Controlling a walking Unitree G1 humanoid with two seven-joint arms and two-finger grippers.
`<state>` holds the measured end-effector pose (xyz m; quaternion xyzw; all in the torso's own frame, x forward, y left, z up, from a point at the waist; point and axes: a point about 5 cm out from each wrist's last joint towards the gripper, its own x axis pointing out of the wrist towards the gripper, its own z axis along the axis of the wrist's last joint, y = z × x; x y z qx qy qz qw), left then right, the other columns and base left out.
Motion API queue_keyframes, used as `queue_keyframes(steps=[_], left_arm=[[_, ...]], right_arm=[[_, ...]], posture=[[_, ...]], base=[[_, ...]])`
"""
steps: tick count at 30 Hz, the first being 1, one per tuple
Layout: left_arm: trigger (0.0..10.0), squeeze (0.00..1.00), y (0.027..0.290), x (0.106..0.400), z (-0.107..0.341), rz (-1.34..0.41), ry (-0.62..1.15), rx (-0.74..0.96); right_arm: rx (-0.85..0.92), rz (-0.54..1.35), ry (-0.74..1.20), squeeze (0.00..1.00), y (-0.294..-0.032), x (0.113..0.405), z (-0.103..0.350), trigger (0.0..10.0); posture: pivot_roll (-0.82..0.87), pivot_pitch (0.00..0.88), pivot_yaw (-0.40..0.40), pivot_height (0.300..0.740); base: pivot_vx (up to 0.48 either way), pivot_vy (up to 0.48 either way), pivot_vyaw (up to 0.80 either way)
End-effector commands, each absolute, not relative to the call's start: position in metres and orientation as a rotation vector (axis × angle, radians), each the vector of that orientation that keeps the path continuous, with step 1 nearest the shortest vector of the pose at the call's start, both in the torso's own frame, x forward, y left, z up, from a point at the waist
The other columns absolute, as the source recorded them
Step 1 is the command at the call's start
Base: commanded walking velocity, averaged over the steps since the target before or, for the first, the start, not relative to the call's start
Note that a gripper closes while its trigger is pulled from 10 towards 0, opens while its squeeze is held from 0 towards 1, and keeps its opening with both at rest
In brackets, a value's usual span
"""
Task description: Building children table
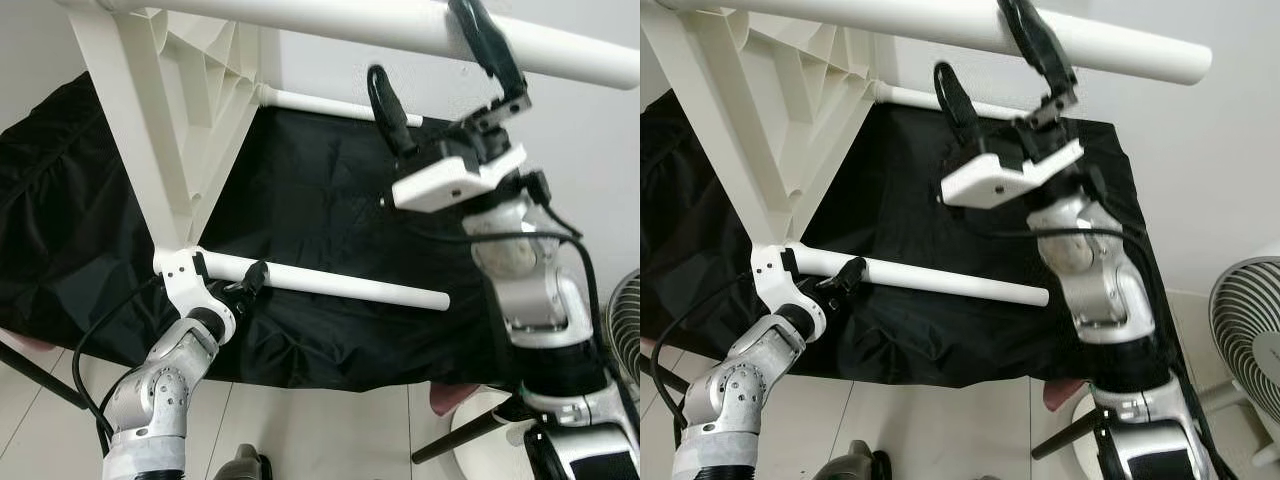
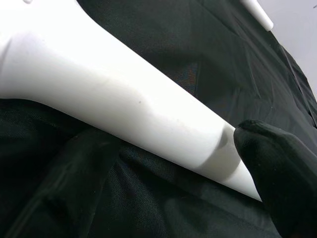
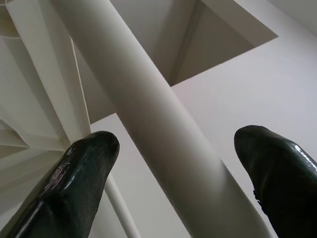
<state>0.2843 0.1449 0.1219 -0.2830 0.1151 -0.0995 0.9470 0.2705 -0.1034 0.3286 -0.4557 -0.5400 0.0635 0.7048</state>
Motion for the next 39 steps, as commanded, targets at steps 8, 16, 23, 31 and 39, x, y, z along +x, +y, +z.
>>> queue_keyframes(steps=[8, 16, 23, 31, 39], left_arm=[[10.0, 0.00, 0.142, 0.287, 0.126, -0.210, 0.204, -0.578], [10.0, 0.00, 0.141, 0.290, 0.125, -0.212, 0.207, -0.585], [10.0, 0.00, 0.140, 0.291, 0.126, -0.218, 0.209, -0.588], [10.0, 0.00, 0.139, 0.291, 0.123, -0.226, 0.224, -0.588], [10.0, 0.00, 0.128, 0.306, 0.123, -0.226, 0.234, -0.634]], right_arm=[[-1.068, 0.196, -1.206, 0.00, -0.094, 0.273, 0.346, 10.0], [-1.153, 0.270, -1.105, 0.00, -0.085, 0.277, 0.366, 10.0], [-1.226, 0.263, -1.058, 0.00, -0.083, 0.278, 0.363, 8.0], [-1.316, 0.196, -0.976, 0.00, -0.086, 0.281, 0.369, 0.0], [-1.388, 0.066, -0.976, 0.00, -0.107, 0.279, 0.390, 0.0]], posture=[[0.12, 0.044, -0.021, 0.740], [0.10, 0.049, -0.006, 0.740], [0.09, 0.051, 0.010, 0.740], [0.07, 0.055, 0.030, 0.740], [0.03, 0.062, 0.040, 0.740]], base=[[0.000, 0.000, 0.00], [0.000, 0.000, 0.00], [0.000, 0.000, 0.00], [0.000, 0.000, 0.00], [0.000, 0.000, 0.00]])
